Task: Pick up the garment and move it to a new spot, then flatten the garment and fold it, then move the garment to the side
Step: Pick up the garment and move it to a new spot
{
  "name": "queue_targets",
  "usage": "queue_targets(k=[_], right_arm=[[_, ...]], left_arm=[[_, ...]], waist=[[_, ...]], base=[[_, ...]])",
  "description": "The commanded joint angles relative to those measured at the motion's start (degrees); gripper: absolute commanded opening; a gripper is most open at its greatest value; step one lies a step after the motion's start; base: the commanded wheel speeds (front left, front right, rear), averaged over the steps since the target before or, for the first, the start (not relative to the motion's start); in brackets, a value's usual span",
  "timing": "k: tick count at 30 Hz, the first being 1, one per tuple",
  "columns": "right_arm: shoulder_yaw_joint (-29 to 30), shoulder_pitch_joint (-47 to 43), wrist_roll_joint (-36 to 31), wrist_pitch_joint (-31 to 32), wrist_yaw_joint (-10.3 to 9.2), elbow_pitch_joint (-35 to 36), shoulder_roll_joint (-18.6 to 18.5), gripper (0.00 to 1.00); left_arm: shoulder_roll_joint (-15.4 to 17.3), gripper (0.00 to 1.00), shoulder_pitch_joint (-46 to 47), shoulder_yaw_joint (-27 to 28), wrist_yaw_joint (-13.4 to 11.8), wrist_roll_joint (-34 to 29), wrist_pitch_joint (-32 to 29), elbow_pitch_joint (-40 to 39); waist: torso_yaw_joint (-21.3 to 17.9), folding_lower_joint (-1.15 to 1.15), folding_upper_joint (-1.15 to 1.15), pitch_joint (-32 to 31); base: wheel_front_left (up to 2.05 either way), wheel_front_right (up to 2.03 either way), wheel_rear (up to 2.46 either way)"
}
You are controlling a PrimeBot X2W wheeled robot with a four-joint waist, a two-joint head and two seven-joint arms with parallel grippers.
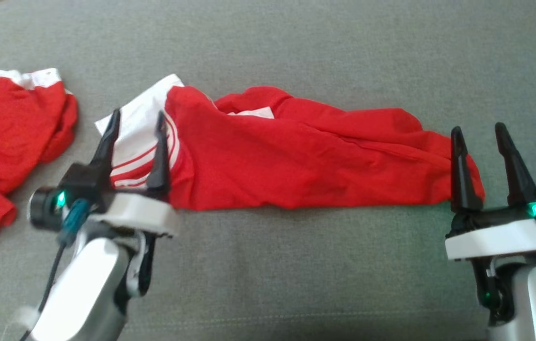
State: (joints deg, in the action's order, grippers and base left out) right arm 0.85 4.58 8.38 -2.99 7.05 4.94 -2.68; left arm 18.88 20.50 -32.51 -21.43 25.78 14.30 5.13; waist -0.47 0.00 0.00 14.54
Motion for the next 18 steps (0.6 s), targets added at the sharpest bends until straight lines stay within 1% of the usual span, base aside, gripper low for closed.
queue_targets(k=[1, 6, 11, 18], right_arm=[[-1.0, -0.2, -0.5, 0.4, 0.44, 2.3, -0.6, 1.0], [-0.7, -1.9, -0.6, 1.2, 0.44, 2.1, -0.8, 1.0], [-0.7, -3.9, -0.6, 1.7, 0.44, 2.2, -0.7, 1.0], [-0.7, -6.6, -0.4, 2.3, 0.44, 2.3, -0.5, 1.0]], left_arm=[[1.9, 1.0, 0.2, 3.2, 0.1, -0.8, 0.7, -2.3], [2.0, 1.0, -4.0, 6.0, 1.9, -2.5, 0.7, -3.5], [1.3, 1.0, -7.2, 6.9, 3.5, -3.8, 0.7, -3.4], [0.7, 1.0, -10.8, 7.2, 5.0, -5.0, 0.7, -3.1]], waist=[[0.5, 0.0, 0.0, -0.7], [0.7, 0.0, 0.0, -2.4], [0.4, 0.0, 0.0, -4.4], [0.2, 0.0, 0.0, -7.2]], base=[[0.0, 0.0, 0.0], [0.0, 0.0, 0.0], [0.0, 0.0, 0.0], [0.0, 0.0, 0.0]])
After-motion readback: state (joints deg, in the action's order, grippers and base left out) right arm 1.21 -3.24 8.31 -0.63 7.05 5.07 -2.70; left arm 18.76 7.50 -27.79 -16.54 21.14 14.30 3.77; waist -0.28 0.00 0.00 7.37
